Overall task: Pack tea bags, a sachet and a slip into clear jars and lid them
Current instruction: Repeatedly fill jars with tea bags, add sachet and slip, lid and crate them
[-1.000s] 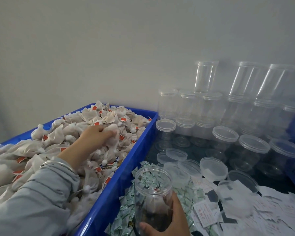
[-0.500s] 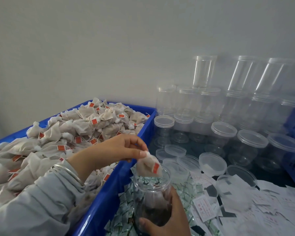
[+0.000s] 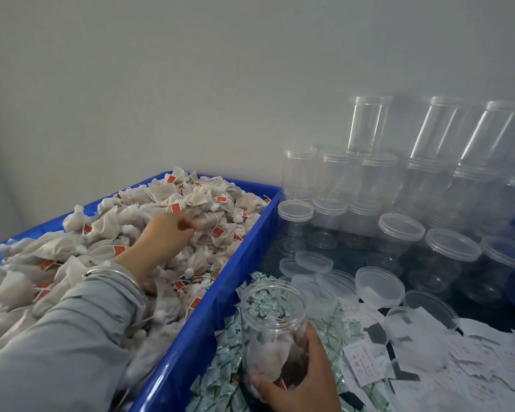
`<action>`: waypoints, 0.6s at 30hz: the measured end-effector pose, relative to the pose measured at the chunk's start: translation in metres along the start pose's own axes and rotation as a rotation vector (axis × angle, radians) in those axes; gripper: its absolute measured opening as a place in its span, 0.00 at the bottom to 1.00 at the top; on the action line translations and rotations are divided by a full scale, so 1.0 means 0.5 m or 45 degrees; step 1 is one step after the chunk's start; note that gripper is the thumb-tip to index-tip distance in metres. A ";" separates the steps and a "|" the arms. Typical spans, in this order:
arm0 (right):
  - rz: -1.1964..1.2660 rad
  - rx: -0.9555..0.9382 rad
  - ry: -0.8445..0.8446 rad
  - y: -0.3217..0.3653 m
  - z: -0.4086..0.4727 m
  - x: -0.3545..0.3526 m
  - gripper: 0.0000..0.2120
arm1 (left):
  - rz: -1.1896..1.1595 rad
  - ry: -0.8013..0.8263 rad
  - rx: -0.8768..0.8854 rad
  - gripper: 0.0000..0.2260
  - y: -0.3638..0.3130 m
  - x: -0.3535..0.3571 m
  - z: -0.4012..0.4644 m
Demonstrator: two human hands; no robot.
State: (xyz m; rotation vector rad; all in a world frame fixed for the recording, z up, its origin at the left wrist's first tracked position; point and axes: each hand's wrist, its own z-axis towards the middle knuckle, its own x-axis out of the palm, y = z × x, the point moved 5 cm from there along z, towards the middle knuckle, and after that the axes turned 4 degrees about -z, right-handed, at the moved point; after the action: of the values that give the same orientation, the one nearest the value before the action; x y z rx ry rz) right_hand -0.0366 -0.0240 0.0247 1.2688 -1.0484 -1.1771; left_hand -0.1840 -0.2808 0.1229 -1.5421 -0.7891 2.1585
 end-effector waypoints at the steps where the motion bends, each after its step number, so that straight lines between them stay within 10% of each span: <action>1: -0.101 0.011 -0.015 -0.012 0.007 0.004 0.48 | 0.081 0.063 0.011 0.05 0.011 0.016 0.001; 10: -0.170 -0.018 -0.041 -0.051 0.013 0.005 0.57 | 0.810 0.595 0.250 0.16 0.059 0.155 -0.011; 18: -0.194 -0.060 -0.039 -0.047 0.013 0.003 0.56 | 0.915 0.612 0.223 0.12 0.064 0.161 -0.012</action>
State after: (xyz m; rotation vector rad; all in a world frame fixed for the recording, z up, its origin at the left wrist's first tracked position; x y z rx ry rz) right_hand -0.0441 -0.0250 0.0018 1.3156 -0.9541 -1.3324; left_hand -0.2046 -0.2566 0.0421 -2.3520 0.1413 2.0381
